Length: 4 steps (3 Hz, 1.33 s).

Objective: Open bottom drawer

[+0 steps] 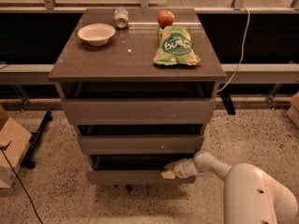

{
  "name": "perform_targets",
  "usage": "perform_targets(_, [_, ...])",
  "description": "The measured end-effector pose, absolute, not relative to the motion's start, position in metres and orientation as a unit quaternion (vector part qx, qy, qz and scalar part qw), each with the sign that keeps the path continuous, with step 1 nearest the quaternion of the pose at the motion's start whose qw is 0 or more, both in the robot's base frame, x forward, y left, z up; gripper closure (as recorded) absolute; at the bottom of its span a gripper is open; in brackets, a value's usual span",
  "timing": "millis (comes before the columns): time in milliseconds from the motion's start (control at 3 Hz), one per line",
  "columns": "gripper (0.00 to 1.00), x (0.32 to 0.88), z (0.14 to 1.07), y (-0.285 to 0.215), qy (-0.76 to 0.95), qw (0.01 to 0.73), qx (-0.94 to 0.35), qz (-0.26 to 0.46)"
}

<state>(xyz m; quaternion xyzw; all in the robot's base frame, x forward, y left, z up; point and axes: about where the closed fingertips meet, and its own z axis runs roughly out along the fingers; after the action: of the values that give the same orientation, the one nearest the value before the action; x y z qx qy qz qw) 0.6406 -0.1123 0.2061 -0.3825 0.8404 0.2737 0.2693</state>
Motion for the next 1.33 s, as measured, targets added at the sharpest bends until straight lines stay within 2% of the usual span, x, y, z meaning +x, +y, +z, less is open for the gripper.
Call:
perform_targets(333, [0.15,0.64,0.206,-0.112,0.84,0.269,-0.383,0.274])
perform_targets(667, [0.0,0.604,0.216,-0.104,0.843,0.247,-0.386,0.282])
perform_targets(1333, [0.0,0.589,0.206,-0.093,0.841,0.23,-0.394,0.29])
